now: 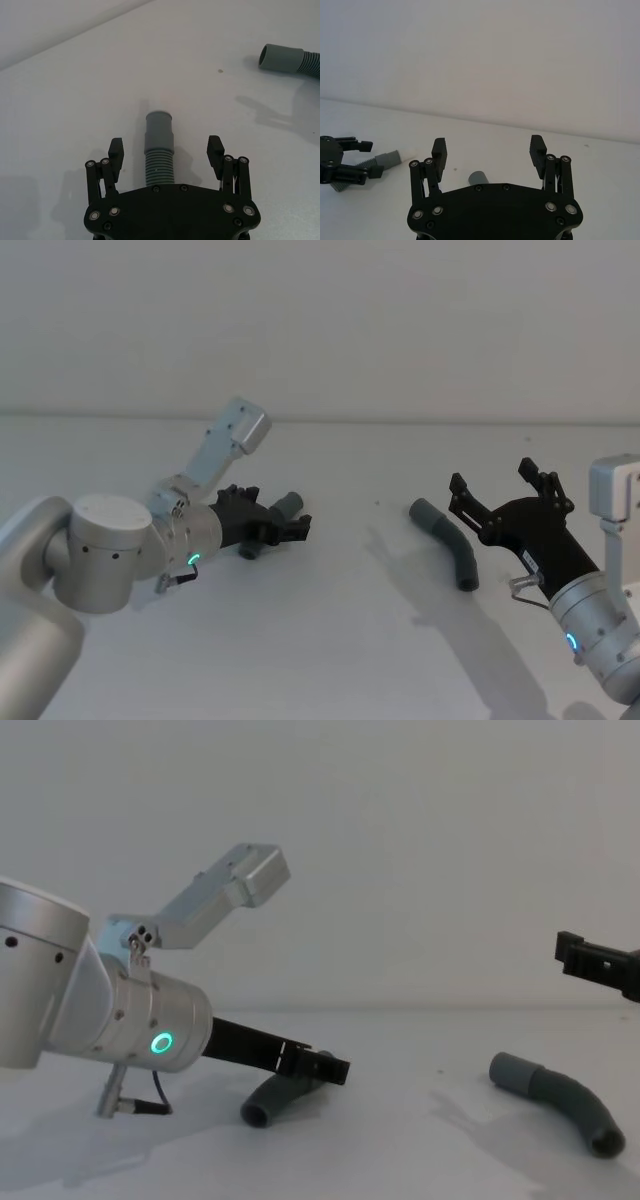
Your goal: Use both hands to pick up one end of the pipe from the table, align the ends, and insert them.
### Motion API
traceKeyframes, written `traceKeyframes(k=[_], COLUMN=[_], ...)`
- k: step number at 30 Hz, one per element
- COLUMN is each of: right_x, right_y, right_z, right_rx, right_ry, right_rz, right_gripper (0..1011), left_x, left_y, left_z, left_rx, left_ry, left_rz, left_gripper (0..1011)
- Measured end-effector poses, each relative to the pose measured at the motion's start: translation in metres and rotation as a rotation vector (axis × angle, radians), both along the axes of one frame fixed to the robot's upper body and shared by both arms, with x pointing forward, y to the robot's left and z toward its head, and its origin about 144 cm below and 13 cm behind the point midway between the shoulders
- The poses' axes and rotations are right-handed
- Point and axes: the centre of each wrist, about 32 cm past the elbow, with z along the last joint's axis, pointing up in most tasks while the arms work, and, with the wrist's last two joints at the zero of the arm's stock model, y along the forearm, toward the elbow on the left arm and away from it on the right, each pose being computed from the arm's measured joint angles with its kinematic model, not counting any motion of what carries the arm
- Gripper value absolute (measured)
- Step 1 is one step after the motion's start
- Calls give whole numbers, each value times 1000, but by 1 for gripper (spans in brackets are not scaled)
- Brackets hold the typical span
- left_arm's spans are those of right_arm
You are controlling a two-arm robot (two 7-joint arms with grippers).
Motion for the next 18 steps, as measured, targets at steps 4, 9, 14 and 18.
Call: traceKeyframes(k=[4,9,14,18], right_x=[0,0,0,0], right_y=[0,0,0,0], right_z=[0,0,0,0], right_rx=[0,0,0,0], right_ry=[0,0,0,0], right_rz=[0,0,0,0], right_gripper=[1002,1002,1002,1002], left_x=[3,7,10,11], left_y=[0,0,0,0], left_z=[-1,-1,-3,-3], left_rx=[0,4,10,15], left_ry=[9,20,31,36], left_rz=[-5,-15,-24,-31], left_gripper=[1001,1001,1001,1001])
